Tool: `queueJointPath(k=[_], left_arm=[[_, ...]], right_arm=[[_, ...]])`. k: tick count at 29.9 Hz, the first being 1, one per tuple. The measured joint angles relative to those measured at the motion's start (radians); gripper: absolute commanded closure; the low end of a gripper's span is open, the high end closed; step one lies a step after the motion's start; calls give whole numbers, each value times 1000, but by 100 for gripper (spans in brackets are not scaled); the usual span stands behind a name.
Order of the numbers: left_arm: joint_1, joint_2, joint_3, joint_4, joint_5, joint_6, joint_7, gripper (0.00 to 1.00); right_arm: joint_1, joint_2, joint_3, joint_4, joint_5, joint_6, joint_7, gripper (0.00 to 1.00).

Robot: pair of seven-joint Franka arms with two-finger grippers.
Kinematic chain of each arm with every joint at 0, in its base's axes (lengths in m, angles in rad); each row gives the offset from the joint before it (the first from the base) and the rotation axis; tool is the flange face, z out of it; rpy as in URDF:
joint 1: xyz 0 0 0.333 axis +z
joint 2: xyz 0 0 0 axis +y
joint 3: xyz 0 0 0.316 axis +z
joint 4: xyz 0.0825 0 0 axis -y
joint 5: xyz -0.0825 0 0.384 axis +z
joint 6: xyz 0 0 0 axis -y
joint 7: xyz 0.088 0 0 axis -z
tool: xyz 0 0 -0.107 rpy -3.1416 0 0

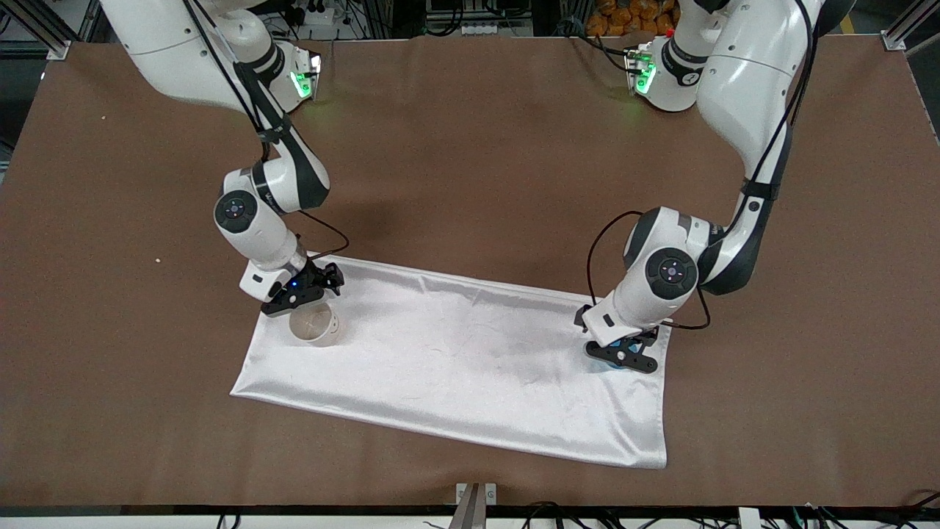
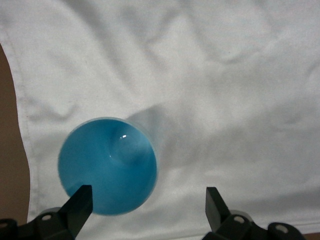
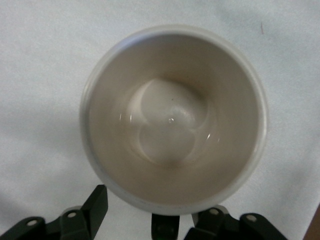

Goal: Place blue cup into white mug on table

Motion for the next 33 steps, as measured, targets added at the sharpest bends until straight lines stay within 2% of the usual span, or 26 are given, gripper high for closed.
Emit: queueJointPath(k=[2,3,26,27,28,33], left_arm=[[0,4,0,0,0,8,3,0],[0,7,0,0,1,11,4,0],[1,41,3,1,1,57,9,0],[1,42,3,1,1,57,9,2],[1,43,3,1,1,57,9,9],[2,45,3,1,2,65,20,48]], right_arm=[[0,1,-1,0,0,3,0,98],[0,1,-2,0,0,4,0,100],[0,-22,-9,-25,0,7,8,100],[0,-31,-9,-33,0,6,11,100],[0,-41,-9,-39,0,5,14,100],[3,-104,-7,-64,0,-67,51,100]])
